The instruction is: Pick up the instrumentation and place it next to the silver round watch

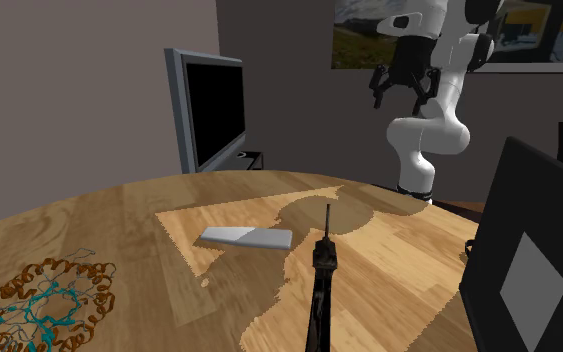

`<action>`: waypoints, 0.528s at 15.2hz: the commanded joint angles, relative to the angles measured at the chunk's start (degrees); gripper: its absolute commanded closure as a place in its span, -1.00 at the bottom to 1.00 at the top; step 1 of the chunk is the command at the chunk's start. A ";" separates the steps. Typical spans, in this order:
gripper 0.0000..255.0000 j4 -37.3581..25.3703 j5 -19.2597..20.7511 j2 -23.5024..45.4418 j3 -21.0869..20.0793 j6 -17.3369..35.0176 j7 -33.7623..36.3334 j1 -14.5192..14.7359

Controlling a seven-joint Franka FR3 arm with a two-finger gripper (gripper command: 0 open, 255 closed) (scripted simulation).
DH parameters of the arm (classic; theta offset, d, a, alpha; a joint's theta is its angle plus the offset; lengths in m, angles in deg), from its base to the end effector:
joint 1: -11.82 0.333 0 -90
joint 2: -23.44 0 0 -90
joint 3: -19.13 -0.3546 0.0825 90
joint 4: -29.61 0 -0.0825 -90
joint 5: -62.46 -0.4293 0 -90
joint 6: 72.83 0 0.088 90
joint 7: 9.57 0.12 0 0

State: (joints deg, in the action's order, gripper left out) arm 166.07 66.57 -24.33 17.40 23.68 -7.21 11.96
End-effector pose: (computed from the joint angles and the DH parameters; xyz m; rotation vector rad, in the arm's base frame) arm 0.3237 0.0059 0.6181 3.0446 -0.0208 0.2123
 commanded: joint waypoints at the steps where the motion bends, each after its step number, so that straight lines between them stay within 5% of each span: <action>1: -1.00 0.00 0.00 0.00 0.00 0.00 0.00 0.00; 8: -1.00 -4.63 -0.78 15.60 -1.15 9.14 9.21 -3.68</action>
State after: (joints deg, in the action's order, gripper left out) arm 161.98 65.83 -10.98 16.29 31.36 0.68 8.85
